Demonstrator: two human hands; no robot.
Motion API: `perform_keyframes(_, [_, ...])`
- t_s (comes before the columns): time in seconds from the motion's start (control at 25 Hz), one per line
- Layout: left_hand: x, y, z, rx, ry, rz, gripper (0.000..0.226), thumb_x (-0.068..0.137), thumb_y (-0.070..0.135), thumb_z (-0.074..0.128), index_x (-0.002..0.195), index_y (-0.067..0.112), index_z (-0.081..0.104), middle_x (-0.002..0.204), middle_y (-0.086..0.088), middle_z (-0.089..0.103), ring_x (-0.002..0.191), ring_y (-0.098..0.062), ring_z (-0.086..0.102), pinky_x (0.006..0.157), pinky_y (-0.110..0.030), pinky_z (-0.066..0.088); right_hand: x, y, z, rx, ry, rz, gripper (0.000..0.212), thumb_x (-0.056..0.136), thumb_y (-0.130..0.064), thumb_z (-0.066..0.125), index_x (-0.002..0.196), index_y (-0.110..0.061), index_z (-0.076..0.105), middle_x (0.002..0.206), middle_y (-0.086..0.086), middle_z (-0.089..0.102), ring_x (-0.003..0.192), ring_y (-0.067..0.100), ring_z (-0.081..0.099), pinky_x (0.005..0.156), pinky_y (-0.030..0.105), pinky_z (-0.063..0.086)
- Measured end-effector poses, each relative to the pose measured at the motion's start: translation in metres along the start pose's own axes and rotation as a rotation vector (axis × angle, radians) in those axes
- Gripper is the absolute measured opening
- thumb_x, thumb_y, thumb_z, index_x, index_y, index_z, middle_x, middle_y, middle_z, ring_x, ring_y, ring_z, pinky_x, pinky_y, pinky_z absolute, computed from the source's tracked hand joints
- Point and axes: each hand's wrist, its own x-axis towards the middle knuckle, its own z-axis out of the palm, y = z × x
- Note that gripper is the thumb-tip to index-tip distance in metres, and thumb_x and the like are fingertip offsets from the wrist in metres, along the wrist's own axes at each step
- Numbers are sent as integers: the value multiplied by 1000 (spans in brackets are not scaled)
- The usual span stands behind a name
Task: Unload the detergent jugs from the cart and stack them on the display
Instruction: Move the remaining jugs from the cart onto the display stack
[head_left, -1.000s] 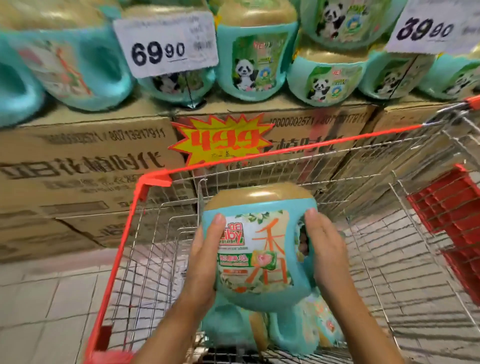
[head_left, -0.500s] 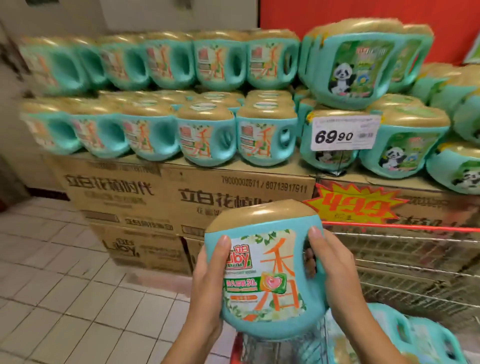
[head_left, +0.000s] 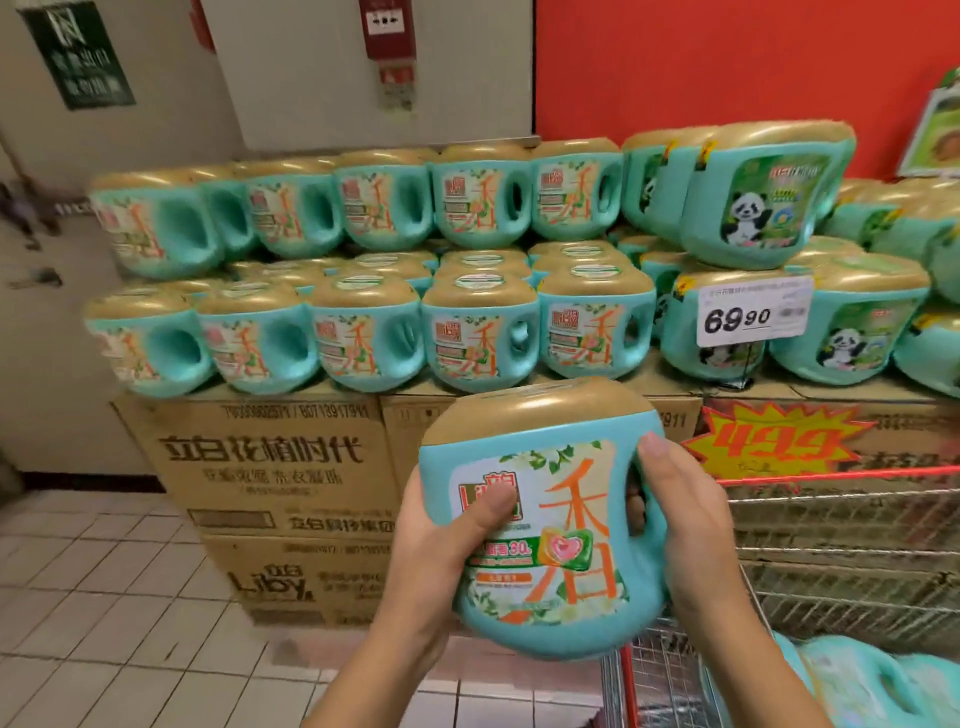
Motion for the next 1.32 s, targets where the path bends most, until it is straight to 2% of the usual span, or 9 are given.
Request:
perform_keyframes(0.2, [53, 26, -5, -30, -40, 72, 100, 36, 49, 95, 121, 12, 56, 109, -19, 72, 95, -38, 71, 73, -47, 60, 45, -9, 27, -70, -29, -77, 43, 73, -63, 58, 86, -24, 69, 72, -11, 64, 63, 5, 54, 57, 21, 41])
perform_keyframes(0.44, [160, 54, 13, 28, -136, 180, 99, 37, 55, 93, 118, 10, 59, 104, -16, 74, 90, -34, 73, 67, -39, 60, 142, -30, 34, -158, -52, -183, 46, 83, -59, 50, 106, -24, 66, 104, -4, 72, 101, 14, 67, 89, 38, 49])
perform_keyframes(0.56, [214, 68, 28, 59, -134, 246, 89, 37, 54, 92, 110, 13, 61, 101, -14, 74, 88, -32, 73, 67, -41, 60, 191, -48, 27, -307, -148, -205, 67, 71, -73, 58, 121, -28, 58, 115, -10, 68, 109, 6, 63, 98, 37, 46])
perform_keyframes(0.64, [247, 75, 38, 98, -136, 291, 78, 45, 48, 89, 110, 14, 60, 101, -11, 75, 89, -29, 73, 70, -41, 60, 220, -62, 25, -418, -207, -190, 80, 59, -69, 70, 126, -30, 51, 121, -13, 64, 112, 1, 60, 95, 27, 47])
perform_keyframes(0.8, [316, 93, 53, 288, -235, 352, 81, 55, 57, 77, 122, 19, 54, 106, -1, 74, 92, -14, 72, 72, -28, 59, 277, -86, 25, -534, -326, -190, 48, 69, -51, 77, 111, -33, 61, 111, -12, 71, 105, 3, 65, 88, 20, 51])
perform_keyframes(0.92, [370, 111, 60, 562, -236, 430, 79, 49, 76, 70, 116, 36, 54, 106, 15, 69, 92, 4, 66, 68, -12, 49, 322, -93, 22, -578, -241, -142, 65, 62, -54, 79, 116, -32, 51, 113, -15, 67, 97, -7, 63, 75, 10, 49])
perform_keyframes(1.04, [417, 119, 64, 634, -217, 464, 68, 45, 82, 70, 99, 42, 57, 104, 18, 65, 91, 10, 61, 66, -12, 49, 364, -92, 27, -610, -165, -117, 68, 63, -47, 76, 119, -22, 47, 106, -14, 67, 87, -10, 65, 66, 7, 48])
perform_keyframes(1.2, [470, 105, 71, 609, -206, 446, 74, 37, 78, 69, 97, 36, 60, 96, 20, 64, 89, 2, 62, 73, -23, 55, 413, -76, 29, -647, -103, -111, 49, 79, -30, 75, 121, -13, 56, 111, -4, 71, 100, 6, 67, 85, 22, 53])
perform_keyframes(1.32, [494, 91, 80, 638, -175, 498, 70, 47, 70, 77, 103, 33, 60, 100, 20, 62, 94, 5, 59, 72, -14, 51, 436, -57, 22, -605, 4, -157, 54, 83, -19, 73, 130, -10, 48, 122, -1, 63, 98, -3, 62, 76, 12, 52])
